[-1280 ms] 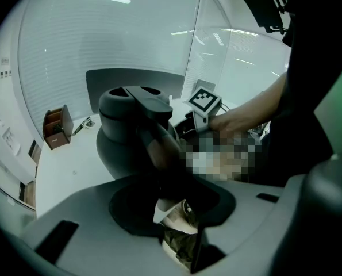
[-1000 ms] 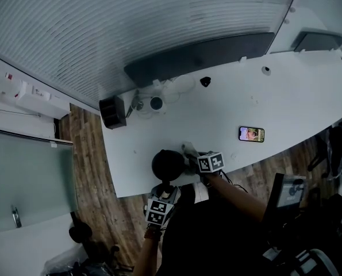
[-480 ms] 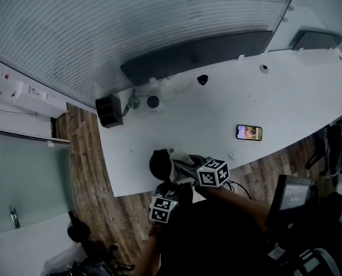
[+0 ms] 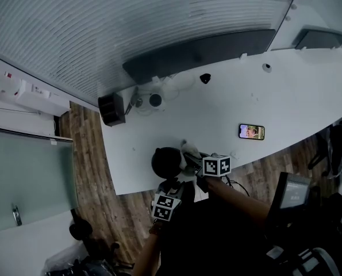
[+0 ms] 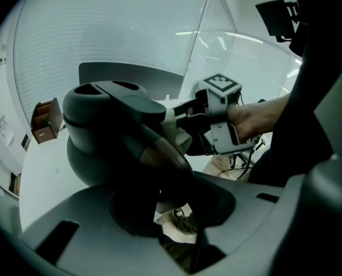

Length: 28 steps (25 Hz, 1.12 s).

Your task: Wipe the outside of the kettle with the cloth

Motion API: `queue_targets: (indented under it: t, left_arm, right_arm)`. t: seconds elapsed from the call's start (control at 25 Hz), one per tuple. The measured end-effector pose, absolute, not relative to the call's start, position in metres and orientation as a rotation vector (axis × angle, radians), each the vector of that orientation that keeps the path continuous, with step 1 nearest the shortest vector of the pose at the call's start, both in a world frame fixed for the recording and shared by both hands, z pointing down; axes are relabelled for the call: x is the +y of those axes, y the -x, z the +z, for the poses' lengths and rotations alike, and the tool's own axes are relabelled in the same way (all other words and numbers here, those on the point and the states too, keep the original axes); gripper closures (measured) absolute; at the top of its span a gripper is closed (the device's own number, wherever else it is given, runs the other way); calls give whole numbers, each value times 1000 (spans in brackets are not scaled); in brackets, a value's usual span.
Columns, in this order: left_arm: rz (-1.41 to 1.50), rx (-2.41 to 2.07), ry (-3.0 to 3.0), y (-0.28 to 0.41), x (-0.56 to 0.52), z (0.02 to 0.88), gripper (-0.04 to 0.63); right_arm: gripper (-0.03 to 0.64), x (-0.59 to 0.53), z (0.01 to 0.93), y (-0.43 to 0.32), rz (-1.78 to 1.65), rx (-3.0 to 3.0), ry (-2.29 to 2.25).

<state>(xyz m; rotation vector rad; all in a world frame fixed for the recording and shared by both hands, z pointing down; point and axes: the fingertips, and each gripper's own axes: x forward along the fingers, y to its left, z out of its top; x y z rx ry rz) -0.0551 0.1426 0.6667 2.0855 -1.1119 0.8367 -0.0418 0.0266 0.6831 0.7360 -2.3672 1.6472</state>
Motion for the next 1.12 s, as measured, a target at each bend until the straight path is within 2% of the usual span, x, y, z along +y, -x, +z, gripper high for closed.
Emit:
queue_targets:
  t: [0.12, 0.24, 0.32, 0.44, 0.6, 0.76, 0.92, 1.12]
  left_arm:
    - [839, -1111, -2084, 55, 141, 666, 469]
    - [839, -1108, -2081, 53, 141, 666, 469]
    - [840, -1110, -2078, 53, 142, 666, 469]
    - [840, -1116, -2080, 54, 142, 666, 469]
    - [838, -1115, -2086, 54, 141, 666, 469]
    - [837, -1109, -2094, 56, 143, 666, 469]
    - [876, -1100, -2113, 54, 142, 665, 472]
    - [992, -1056, -2207, 48, 139, 666, 487]
  right_arm:
    - [517, 25, 721, 39, 1750, -2236, -793]
    - [517, 27, 753, 38, 2002, -2055, -841]
    - [517, 31, 767, 38, 2005, -2015, -840]
    - [517, 29, 762, 34, 1822, -2107, -802]
    - [517, 5, 676, 10, 1731, -2522, -808]
    - [517, 54, 604, 30, 1190, -2794, -396]
    - [517, 92, 590, 69, 872, -2775, -148]
    - [517, 100, 619, 73, 775, -2689, -53]
